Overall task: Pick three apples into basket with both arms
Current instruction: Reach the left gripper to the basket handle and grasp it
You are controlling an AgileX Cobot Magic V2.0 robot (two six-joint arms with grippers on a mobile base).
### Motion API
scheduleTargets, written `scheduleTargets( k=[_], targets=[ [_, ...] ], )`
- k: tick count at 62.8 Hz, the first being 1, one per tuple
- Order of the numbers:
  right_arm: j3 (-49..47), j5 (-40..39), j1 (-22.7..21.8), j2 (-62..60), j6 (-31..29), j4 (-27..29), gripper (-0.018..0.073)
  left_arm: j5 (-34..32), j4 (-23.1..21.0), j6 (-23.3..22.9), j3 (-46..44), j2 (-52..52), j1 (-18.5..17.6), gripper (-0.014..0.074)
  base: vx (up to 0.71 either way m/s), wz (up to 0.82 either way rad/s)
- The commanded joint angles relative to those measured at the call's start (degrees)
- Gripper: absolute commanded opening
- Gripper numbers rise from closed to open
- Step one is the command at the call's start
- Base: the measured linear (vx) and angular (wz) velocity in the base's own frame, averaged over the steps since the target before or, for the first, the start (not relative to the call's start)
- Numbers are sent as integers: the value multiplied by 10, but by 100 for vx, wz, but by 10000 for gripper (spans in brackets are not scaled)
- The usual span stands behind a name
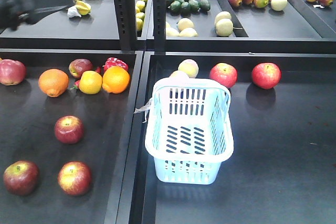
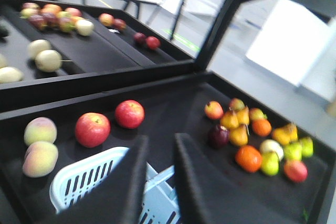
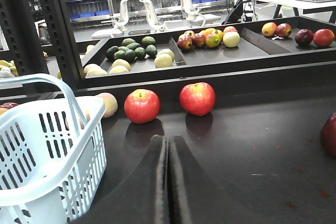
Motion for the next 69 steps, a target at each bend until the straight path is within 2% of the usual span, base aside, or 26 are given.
scheduleTargets(
  k=[1, 4, 9, 13, 17, 25, 32, 47, 55, 69],
  targets=[
    [8, -45, -2, -6, -7, -3, -4, 12, -2, 7, -70, 24, -18, 337, 0, 0],
    [8, -45, -2, -6, -7, -3, -4, 12, 18, 6, -101, 48, -28, 445, 0, 0],
    [8, -45, -2, -6, -7, -3, -4, 12, 45, 5, -152, 86, -47, 574, 0, 0],
    [8, -45, -2, -6, -7, -3, -4, 12, 61, 5, -183, 111, -62, 642, 0, 0],
    [8, -45, -2, -6, -7, -3, -4, 12, 78, 5, -219, 143, -79, 673, 0, 0],
    [8, -45, -2, -6, -7, -3, -4, 14, 129, 5, -281, 199, -118, 659, 0, 0],
    [8, -45, -2, -6, -7, -3, -4, 16, 195, 5, -322, 245, -155, 619, 0, 0],
    [8, -45, -2, -6, -7, -3, -4, 12, 305, 4, -344, 304, -209, 572, 0, 0],
    [8, -45, -2, -6, -7, -3, -4, -6, 332, 4, -344, 326, -223, 572, 0, 0],
    [7, -45, -2, -6, -7, -3, -4, -25, 335, 10, -344, 348, -235, 572, 0, 0]
  ],
)
